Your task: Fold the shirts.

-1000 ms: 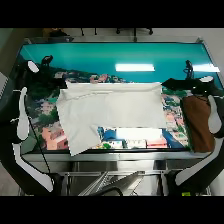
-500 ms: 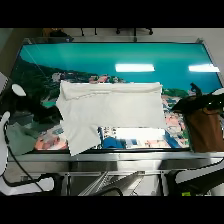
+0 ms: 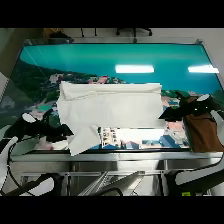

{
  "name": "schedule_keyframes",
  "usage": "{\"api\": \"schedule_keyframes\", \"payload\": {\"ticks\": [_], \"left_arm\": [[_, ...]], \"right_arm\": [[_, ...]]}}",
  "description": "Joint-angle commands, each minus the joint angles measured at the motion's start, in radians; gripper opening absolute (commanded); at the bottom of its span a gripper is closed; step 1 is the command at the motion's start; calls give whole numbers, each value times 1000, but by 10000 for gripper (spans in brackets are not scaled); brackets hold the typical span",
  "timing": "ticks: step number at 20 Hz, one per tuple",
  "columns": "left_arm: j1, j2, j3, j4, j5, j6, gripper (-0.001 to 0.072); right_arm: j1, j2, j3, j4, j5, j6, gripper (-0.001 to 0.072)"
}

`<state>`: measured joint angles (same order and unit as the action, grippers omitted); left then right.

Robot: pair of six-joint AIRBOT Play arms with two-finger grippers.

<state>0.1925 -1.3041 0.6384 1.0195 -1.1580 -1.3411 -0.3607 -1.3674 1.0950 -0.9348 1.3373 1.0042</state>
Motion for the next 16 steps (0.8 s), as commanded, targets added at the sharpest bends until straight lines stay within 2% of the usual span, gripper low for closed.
{"api": "schedule_keyframes", "payload": {"ticks": [1,2,3,4,5,6,7,10,12,14,16], "left_arm": [[-55,-47,-39,-107,116,77,568],[-68,-47,-31,-134,134,103,272],[-82,-47,-9,-129,133,114,41],[-91,-46,23,-125,117,119,14],[-91,-38,53,-124,102,118,13],[-91,-14,80,-124,95,118,12],[-91,15,103,-121,95,117,10],[-61,145,124,-80,42,84,9],[-43,229,124,64,-33,34,8],[-21,308,124,139,-77,15,8],[-11,364,124,134,-69,16,9]], "right_arm": [[46,-2,-10,-3,-30,-2,365],[46,-1,-10,-3,-27,-2,359],[45,1,-10,-3,-21,-1,355],[45,6,-10,-4,-17,-3,222],[45,14,-10,-4,-12,-9,125],[44,26,-10,-5,-8,-9,58],[42,42,-10,-8,-9,-8,20],[27,80,-10,-99,13,57,19],[-1,104,-10,-170,40,93,19],[-39,134,-10,-170,41,93,19],[-58,165,-9,-156,19,95,19]]}}
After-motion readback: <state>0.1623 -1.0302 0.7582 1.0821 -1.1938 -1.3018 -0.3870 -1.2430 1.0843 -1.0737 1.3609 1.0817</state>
